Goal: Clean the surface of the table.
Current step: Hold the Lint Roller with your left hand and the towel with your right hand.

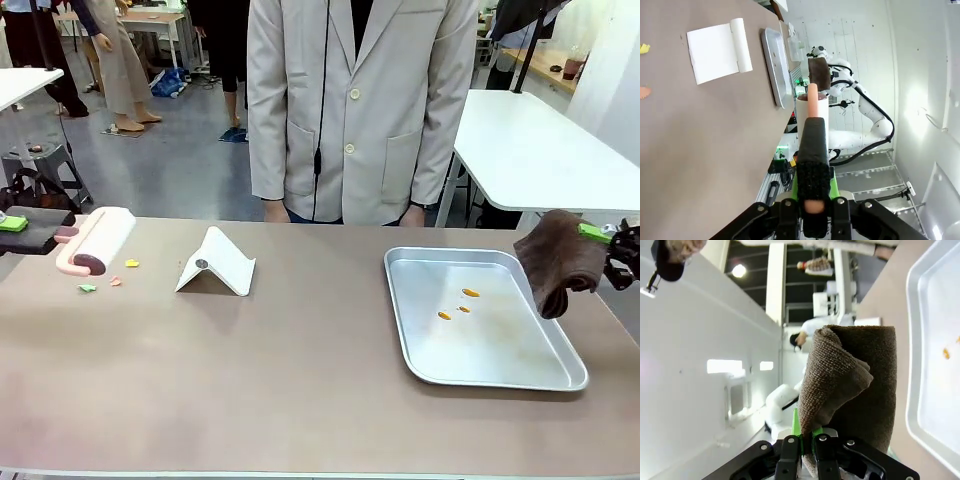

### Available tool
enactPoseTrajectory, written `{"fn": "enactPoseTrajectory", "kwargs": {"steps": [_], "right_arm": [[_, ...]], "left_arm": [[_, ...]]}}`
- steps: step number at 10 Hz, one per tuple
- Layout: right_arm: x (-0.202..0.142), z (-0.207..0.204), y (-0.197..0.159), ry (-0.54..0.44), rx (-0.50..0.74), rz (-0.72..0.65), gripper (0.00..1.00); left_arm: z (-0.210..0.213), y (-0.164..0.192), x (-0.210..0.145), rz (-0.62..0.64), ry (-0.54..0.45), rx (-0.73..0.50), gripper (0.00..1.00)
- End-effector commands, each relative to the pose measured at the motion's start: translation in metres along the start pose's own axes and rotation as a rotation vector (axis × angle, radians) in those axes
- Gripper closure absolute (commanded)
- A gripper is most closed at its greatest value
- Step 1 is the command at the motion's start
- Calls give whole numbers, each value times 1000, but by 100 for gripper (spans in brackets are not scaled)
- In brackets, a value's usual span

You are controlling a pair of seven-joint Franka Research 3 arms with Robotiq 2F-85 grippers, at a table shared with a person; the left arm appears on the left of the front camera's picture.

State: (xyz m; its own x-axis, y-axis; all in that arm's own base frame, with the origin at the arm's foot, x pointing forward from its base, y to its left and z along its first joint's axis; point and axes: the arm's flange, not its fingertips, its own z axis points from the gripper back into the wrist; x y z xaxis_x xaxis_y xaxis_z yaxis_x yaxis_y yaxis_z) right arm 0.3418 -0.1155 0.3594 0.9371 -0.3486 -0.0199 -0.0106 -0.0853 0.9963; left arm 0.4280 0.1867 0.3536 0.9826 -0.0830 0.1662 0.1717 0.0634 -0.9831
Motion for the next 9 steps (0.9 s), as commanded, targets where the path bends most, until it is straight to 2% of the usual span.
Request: {"fn": "enactPoseTrajectory", "kwargs": {"steps": [1, 9], "right_arm": [[-5, -2, 2, 43, 25, -8, 100], [-5, -2, 2, 43, 25, -8, 100]], "left_arm": [[4, 0, -4, -1, -5, -3, 100], [4, 0, -4, -1, -5, -3, 100]]}}
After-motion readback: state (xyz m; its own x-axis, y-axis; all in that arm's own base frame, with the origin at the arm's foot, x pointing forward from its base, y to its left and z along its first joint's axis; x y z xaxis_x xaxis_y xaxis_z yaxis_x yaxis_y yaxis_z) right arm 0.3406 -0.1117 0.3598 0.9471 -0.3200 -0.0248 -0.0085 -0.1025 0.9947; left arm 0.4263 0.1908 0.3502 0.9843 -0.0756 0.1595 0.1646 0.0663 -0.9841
